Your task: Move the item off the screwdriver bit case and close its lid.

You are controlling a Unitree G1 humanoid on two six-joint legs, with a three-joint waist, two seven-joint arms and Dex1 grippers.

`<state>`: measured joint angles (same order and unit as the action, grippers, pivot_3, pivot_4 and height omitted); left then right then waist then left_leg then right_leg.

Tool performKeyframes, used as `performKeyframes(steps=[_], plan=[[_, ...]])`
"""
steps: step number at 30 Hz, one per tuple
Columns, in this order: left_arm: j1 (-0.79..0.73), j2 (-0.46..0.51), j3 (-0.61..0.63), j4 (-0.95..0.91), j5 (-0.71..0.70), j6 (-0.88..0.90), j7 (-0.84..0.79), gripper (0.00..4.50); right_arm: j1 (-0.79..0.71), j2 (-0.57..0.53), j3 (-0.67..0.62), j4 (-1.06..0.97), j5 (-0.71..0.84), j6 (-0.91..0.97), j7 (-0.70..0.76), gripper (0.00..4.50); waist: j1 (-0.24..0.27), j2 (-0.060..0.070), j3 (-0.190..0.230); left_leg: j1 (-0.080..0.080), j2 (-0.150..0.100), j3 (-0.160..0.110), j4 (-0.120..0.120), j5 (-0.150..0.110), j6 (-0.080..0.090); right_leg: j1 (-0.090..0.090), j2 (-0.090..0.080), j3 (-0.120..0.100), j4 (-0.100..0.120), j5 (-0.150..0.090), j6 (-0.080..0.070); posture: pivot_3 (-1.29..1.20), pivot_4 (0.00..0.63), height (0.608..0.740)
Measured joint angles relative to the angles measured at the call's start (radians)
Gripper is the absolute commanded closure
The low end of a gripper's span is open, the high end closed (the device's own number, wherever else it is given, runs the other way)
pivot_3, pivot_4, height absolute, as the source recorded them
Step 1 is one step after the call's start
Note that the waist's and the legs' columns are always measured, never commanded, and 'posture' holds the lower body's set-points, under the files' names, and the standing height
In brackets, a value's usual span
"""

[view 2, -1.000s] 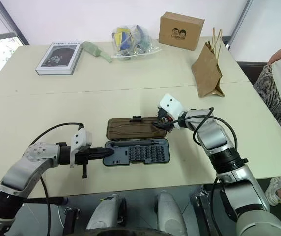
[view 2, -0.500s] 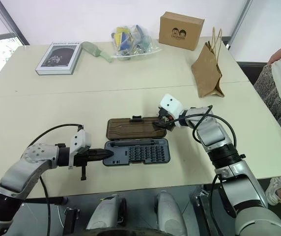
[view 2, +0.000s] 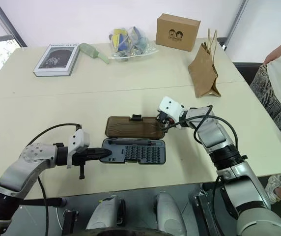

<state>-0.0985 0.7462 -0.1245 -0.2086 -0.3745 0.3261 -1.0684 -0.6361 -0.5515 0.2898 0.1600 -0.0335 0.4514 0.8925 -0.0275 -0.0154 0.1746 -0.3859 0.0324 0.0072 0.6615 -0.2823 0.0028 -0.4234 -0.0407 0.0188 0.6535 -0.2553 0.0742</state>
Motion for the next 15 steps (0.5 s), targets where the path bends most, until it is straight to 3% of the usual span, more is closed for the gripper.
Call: performKeyframes(steps=[8,15], plan=[[-0.014,0.000,-0.002,0.009,0.004,0.008,-0.005,4.50,0.010,-0.021,0.017,-0.003,-0.062,-0.136,0.003,4.48,-0.002,0.000,0.000,0.000,0.000,0.000,0.000,0.000,0.000,0.000,0.000,0.000,0.000,0.000,0.000,0.00,0.150,0.740],[-0.026,-0.008,-0.009,0.030,0.005,-0.009,-0.018,4.50,0.029,-0.032,0.020,-0.001,-0.147,-0.409,-0.059,4.48,-0.016,0.000,0.000,0.000,0.000,0.000,0.000,0.000,0.000,0.000,0.000,0.000,0.000,0.000,0.000,0.00,0.150,0.740]])
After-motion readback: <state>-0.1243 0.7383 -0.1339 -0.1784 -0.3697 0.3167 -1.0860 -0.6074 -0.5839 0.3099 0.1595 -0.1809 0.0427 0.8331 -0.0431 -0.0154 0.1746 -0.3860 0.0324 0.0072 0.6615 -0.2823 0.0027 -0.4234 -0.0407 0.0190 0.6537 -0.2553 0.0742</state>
